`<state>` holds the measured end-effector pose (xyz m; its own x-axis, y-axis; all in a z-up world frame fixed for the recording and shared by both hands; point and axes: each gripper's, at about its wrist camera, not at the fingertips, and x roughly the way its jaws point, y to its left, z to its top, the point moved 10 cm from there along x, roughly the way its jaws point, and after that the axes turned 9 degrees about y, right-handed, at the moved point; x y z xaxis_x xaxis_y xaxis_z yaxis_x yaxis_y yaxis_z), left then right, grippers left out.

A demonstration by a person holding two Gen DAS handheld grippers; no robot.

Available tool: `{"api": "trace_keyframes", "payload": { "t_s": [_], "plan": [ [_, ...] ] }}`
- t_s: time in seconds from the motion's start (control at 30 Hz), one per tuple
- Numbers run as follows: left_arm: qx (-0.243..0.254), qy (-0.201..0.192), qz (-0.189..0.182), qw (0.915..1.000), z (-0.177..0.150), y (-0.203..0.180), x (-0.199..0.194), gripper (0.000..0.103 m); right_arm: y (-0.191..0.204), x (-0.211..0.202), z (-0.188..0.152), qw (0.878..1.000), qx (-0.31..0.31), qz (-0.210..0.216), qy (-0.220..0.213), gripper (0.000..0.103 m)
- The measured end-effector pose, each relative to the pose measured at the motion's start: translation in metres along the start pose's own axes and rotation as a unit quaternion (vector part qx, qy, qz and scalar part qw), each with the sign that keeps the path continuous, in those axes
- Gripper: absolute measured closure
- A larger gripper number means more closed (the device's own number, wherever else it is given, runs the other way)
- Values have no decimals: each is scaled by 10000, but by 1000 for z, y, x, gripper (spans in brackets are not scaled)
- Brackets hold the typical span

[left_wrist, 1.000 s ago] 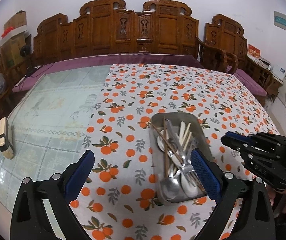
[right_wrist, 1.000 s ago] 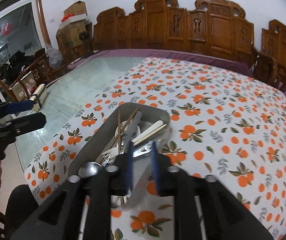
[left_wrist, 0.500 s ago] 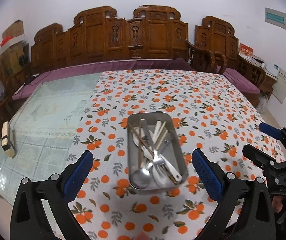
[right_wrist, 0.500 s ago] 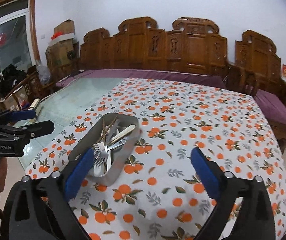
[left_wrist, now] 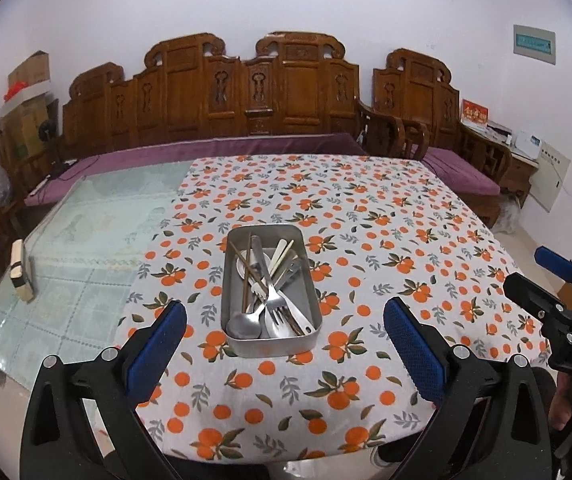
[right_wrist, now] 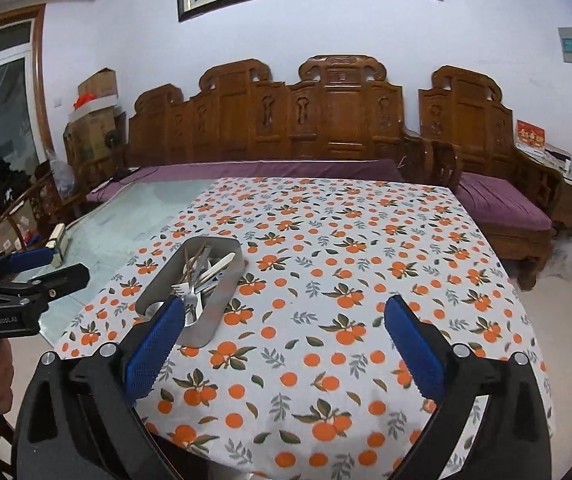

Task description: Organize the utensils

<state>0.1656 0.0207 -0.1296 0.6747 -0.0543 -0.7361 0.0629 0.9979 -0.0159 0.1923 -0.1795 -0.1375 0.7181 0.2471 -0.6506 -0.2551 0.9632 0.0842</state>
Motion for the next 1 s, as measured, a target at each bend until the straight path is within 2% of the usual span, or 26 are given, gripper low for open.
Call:
{"api": "trace_keyframes", "payload": {
  "t_s": [0.3, 1.0],
  "plan": [
    [-58, -303, 26, 9995, 5, -8, -39, 8, -6, -37, 2, 9995, 83, -102, -299, 3],
    [-5, -1241, 80, 9922, 48, -28, -129, 8, 8, -133, 53, 9918, -82, -262, -1250, 3]
  ]
}}
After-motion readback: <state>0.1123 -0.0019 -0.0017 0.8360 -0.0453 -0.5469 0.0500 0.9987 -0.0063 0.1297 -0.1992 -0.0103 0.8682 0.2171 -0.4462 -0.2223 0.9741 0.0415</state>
